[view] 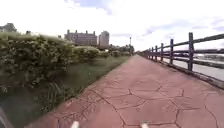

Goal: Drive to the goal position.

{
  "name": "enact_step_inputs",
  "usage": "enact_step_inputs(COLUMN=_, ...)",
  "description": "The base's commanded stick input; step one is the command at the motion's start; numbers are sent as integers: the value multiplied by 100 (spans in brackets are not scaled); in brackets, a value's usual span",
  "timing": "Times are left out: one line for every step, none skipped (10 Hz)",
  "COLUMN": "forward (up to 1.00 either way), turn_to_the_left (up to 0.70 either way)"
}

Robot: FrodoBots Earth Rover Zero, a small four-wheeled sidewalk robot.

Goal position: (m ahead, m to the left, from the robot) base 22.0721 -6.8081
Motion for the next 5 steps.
enact_step_inputs(forward=100, turn_to_the_left=-27)
enact_step_inputs(forward=100, turn_to_the_left=-27)
enact_step_inputs(forward=100, turn_to_the_left=-27)
enact_step_inputs(forward=100, turn_to_the_left=-27)
enact_step_inputs(forward=100, turn_to_the_left=-27)
